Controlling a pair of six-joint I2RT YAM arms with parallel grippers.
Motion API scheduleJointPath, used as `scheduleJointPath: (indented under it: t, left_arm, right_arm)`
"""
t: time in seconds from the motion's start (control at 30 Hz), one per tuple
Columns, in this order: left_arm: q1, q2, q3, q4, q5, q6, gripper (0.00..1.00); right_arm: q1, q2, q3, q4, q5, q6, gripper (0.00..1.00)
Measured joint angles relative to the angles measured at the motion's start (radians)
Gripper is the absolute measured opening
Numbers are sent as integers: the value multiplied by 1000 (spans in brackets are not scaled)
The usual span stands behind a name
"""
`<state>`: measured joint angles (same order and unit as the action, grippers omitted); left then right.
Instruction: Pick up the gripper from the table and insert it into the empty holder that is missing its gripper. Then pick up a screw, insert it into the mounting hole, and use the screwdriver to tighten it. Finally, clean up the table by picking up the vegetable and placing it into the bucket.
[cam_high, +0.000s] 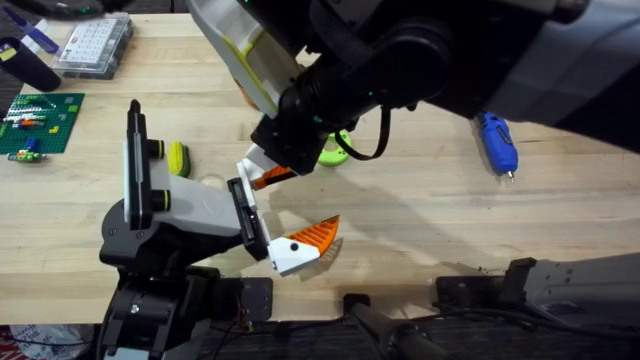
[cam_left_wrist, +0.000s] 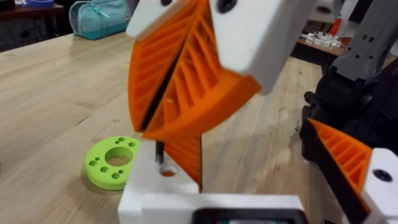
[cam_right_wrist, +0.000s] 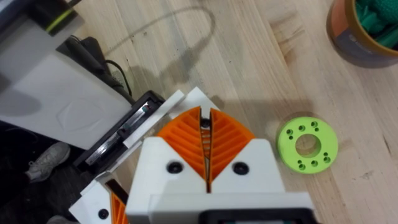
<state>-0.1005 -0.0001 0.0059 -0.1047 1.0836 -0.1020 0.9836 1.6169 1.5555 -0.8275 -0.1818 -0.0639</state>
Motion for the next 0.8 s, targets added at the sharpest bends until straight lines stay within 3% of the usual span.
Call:
scheduleJointPath:
  t: [0.8]
  left_arm:
    - [0,0,0,3,1,-3,985]
  right_arm:
    - [0,0,0,5,1,5,14]
